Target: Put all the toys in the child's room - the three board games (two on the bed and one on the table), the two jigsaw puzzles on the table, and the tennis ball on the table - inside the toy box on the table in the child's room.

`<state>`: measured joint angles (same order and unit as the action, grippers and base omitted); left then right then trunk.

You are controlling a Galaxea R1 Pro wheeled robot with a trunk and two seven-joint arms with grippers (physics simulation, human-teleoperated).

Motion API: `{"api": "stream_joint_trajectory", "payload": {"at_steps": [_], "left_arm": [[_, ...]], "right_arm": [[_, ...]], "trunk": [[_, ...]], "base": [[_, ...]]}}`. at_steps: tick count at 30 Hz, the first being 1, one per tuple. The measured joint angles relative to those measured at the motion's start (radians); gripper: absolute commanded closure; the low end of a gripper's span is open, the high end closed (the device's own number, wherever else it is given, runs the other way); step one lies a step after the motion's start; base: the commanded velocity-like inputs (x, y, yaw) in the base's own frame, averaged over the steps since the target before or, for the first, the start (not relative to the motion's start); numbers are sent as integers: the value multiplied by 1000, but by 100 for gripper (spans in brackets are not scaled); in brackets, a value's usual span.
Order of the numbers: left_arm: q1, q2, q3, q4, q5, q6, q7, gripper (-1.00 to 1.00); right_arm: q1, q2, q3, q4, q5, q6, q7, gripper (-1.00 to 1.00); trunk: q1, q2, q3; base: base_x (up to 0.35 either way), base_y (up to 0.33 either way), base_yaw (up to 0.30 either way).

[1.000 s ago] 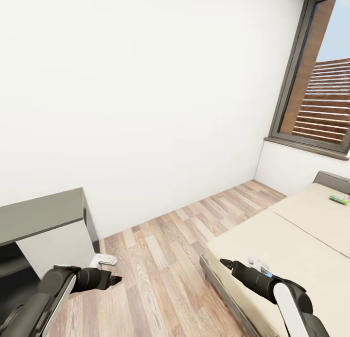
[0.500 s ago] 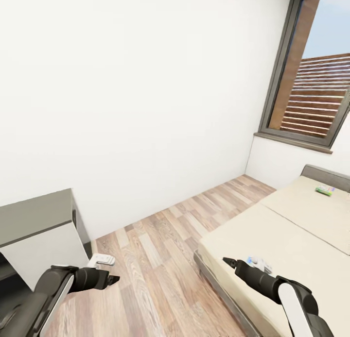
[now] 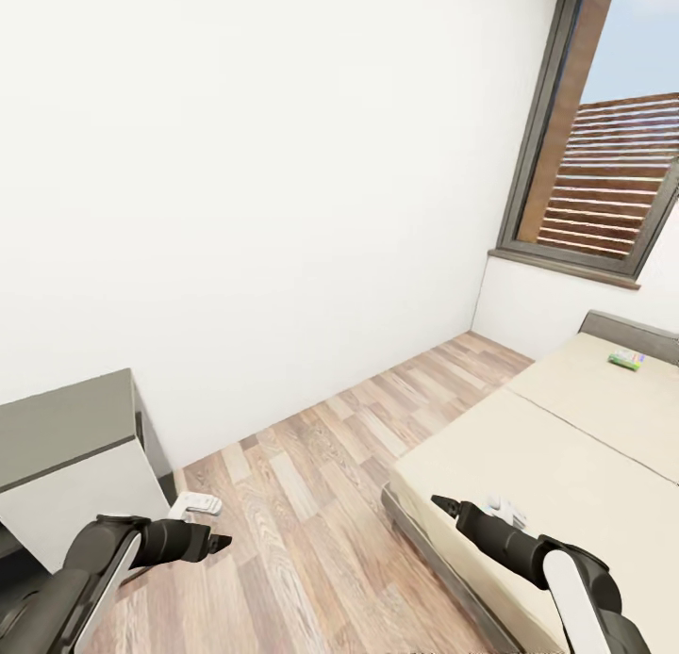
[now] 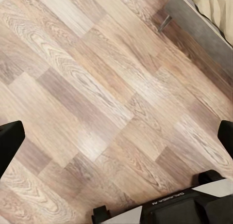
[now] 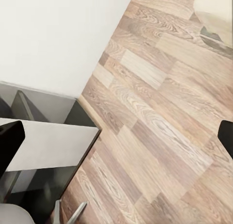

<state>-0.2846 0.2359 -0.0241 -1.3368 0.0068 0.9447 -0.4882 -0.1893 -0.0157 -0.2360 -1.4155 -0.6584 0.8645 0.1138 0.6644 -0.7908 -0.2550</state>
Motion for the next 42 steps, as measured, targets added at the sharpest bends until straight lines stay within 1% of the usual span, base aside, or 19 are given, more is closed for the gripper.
{"api": "stream_joint_trajectory", "payload": {"at_steps": [8,17,32,42], "left_arm": [[0,6,0,-1,-1,0,-16,-100],[0,14,0,-1,0,0,-21,-100],[0,19,0,-2,2,0,-22,-100],[0,19,0,-3,2,0,-28,-100]], "right_arm": [[0,0,-13,0,0,0,2,-100],[0,0,-16,3,0,0,3,-100],[0,0,-17,6,-1,-1,3,-100],[0,0,-17,10,-1,-2,4,-100]], "trunk": [[0,0,-13],[0,0,-26],[0,0,-42],[0,0,-49]], "base": [[11,18,-87],[2,3,-156],[9,0,-220],[119,61,-250]]}}
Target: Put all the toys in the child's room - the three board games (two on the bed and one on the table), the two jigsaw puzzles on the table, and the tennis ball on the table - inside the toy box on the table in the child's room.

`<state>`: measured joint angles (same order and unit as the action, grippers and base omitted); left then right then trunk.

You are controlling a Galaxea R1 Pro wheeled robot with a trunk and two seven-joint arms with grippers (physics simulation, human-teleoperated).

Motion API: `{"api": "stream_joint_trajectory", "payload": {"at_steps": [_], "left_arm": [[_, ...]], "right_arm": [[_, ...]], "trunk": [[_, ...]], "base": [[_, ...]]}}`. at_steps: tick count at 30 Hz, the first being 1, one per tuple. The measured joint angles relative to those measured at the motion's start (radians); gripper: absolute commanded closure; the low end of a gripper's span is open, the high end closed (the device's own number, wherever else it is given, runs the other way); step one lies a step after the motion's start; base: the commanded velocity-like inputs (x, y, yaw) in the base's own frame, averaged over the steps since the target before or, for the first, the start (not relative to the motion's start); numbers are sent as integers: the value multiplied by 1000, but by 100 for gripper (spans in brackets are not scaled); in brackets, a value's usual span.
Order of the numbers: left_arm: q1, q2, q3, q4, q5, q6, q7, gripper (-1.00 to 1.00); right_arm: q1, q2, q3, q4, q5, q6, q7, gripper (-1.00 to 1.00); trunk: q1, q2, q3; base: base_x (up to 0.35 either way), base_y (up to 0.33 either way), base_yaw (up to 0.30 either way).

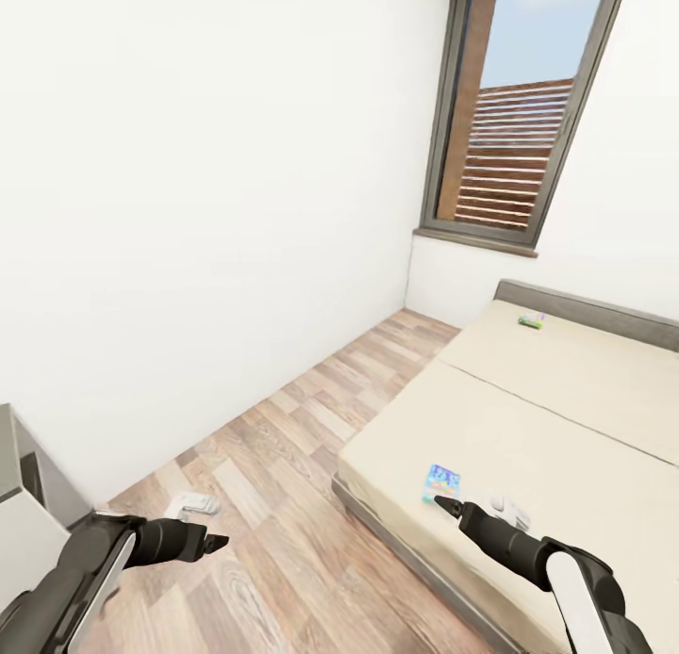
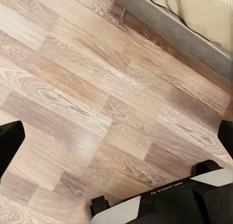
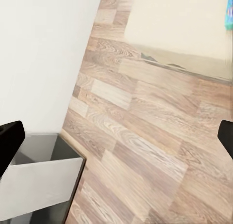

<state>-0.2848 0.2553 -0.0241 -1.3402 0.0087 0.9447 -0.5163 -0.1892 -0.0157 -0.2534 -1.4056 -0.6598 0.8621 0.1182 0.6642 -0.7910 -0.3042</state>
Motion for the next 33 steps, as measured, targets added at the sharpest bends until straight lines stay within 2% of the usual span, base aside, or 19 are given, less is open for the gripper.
{"api": "stream_joint_trajectory", "payload": {"at_steps": [12,33], "left_arm": [[0,3,0,-1,-3,0,-17,-100],[0,3,0,0,-4,0,-20,-100]], "right_arm": [[0,0,-37,1,-1,1,0,-100],[0,0,-44,4,-2,1,0,-100]], "trunk": [[0,0,-7],[0,0,-19]], "base": [[199,160,-257],[88,49,-258]]}}
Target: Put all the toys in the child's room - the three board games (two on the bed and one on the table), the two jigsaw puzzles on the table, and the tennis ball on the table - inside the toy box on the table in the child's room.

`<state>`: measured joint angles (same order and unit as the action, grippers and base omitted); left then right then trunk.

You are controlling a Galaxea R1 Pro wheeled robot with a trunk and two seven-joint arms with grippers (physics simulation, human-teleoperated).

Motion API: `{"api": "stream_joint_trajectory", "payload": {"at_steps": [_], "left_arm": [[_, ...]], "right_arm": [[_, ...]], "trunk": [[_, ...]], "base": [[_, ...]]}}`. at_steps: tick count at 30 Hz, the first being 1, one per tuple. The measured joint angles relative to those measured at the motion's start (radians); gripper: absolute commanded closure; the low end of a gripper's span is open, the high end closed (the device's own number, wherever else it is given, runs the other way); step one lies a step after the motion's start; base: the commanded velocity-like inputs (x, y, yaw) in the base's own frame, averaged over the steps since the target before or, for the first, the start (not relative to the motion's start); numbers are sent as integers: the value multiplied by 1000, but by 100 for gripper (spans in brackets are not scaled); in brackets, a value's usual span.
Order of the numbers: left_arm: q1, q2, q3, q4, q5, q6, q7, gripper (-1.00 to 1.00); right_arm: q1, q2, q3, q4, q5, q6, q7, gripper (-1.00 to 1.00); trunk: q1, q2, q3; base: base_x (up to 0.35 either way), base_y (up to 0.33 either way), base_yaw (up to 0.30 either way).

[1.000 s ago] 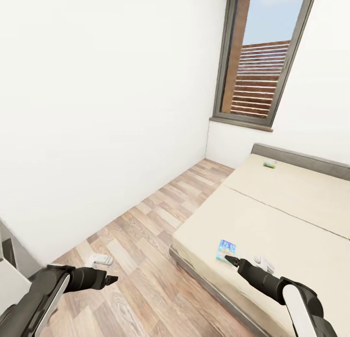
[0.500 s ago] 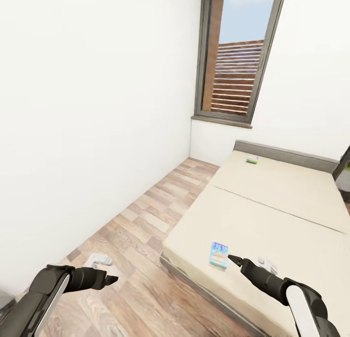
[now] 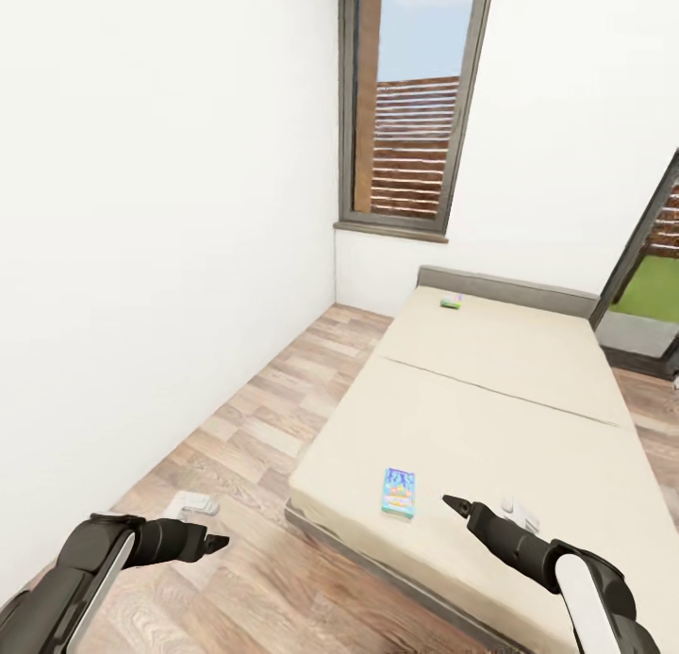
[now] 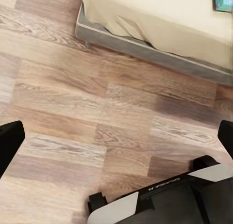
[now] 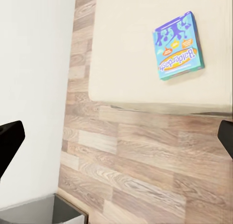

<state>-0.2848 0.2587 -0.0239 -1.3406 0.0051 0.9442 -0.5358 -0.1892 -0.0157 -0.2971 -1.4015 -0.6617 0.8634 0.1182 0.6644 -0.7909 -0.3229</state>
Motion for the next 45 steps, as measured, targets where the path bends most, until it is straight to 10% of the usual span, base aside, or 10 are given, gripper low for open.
{"api": "stream_joint_trajectory", "payload": {"at_steps": [45], "left_arm": [[0,1,0,0,0,-1,1,-100]], "right_arm": [[0,0,-34,9,-1,1,2,-100]], "trunk": [[0,0,-25]], "base": [[13,130,-258]]}}
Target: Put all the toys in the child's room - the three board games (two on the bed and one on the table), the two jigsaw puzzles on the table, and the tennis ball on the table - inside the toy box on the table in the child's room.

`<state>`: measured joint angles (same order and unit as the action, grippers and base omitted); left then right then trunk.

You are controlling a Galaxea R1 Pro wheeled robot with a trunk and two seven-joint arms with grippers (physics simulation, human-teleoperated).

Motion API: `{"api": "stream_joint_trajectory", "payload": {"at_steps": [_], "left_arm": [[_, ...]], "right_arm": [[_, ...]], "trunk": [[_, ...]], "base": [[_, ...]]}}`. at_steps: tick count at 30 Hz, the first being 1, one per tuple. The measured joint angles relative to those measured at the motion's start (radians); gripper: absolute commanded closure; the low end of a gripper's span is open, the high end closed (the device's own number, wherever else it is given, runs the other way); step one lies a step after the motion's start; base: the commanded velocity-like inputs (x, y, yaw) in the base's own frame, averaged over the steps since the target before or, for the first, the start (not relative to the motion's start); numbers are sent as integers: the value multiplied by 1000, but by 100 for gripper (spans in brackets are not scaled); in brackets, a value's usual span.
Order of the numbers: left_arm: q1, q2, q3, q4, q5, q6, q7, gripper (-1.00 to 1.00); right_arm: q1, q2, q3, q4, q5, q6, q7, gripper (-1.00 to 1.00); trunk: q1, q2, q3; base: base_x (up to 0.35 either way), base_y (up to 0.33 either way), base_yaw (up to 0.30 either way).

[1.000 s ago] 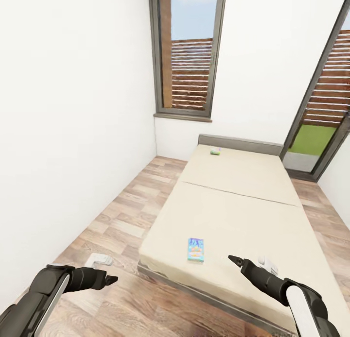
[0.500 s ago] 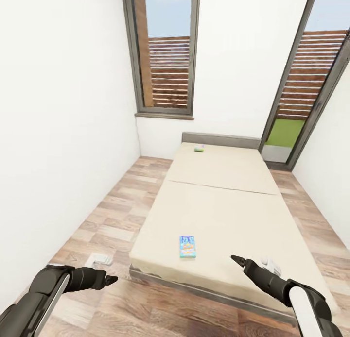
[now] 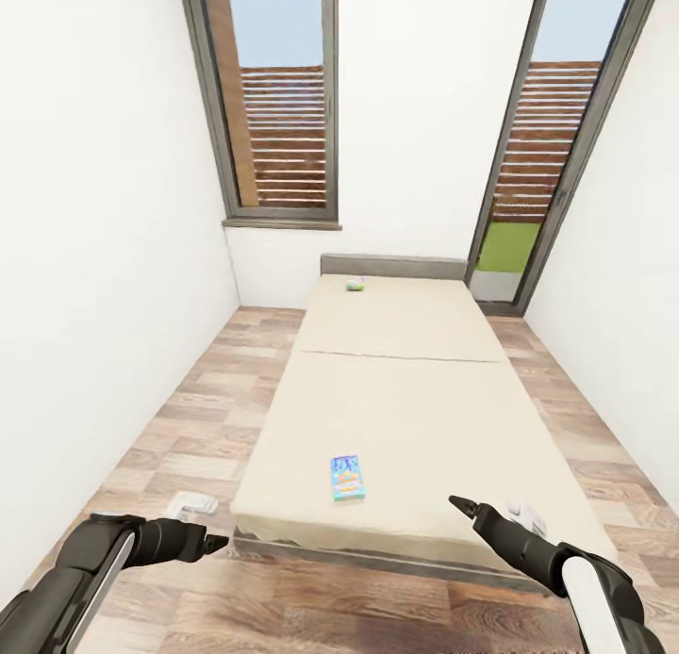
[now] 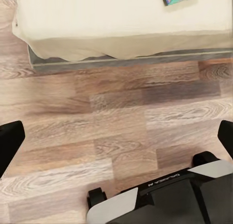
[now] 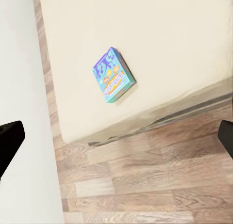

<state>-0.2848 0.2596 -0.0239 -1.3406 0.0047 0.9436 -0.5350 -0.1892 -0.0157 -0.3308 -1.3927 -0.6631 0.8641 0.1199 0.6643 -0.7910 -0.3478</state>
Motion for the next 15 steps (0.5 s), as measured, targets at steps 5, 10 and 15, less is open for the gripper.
{"api": "stream_joint_trajectory", "payload": {"at_steps": [5,10,15], "left_arm": [[0,0,0,0,0,0,0,-100],[0,-1,0,0,0,0,0,-100],[0,0,0,0,0,0,0,-100]], "right_arm": [[0,0,0,0,0,-1,0,-100],[0,0,0,0,0,-1,0,-100],[0,0,0,0,0,-1,0,-100]], "trunk": [[0,0,-3],[0,0,-6],[0,0,-8]], "base": [[115,122,-258],[155,120,-258],[181,120,-258]]}}
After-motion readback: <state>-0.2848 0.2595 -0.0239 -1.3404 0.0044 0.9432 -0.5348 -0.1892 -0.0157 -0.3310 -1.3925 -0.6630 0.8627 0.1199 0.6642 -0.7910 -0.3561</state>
